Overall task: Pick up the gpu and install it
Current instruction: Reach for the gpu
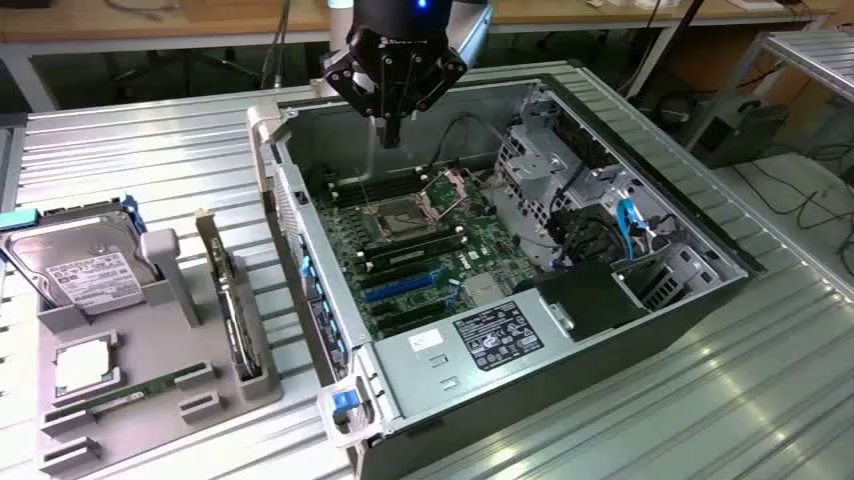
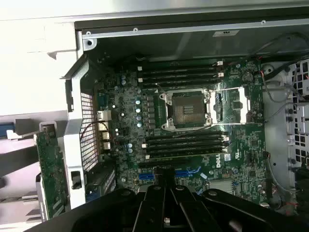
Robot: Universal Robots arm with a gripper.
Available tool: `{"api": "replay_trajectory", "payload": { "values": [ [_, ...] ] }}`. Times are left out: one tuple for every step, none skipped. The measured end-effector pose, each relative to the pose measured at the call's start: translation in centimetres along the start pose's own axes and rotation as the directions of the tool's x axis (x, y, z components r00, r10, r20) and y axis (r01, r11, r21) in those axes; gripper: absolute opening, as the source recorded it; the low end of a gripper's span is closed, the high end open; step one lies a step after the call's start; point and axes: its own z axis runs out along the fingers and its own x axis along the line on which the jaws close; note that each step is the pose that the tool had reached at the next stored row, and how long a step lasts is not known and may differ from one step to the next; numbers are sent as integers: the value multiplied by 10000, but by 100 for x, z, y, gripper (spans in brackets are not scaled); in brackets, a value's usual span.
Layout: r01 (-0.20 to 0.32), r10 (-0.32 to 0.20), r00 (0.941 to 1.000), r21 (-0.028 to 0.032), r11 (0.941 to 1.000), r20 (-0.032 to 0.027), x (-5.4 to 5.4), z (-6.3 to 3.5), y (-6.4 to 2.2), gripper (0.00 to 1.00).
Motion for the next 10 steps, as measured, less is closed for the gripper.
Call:
{"api": "replay_trajectory", "payload": {
  "values": [
    [0,0,10000,0,10000,0,0,0,0,11],
    [0,0,10000,-1,10000,0,0,0,0,11],
    [0,0,10000,0,10000,0,0,0,0,11],
    [0,0,10000,0,10000,0,0,0,0,11],
    [0,0,10000,0,10000,0,0,0,0,11],
    [0,0,10000,-1,10000,0,0,0,0,11],
    [0,0,10000,0,10000,0,0,0,0,11],
    [0,0,10000,-1,10000,0,0,0,0,11],
    [0,0,10000,0,10000,0,0,0,0,11],
    [1,-1,10000,-1,10000,0,1,0,0,11]
  ]
}}
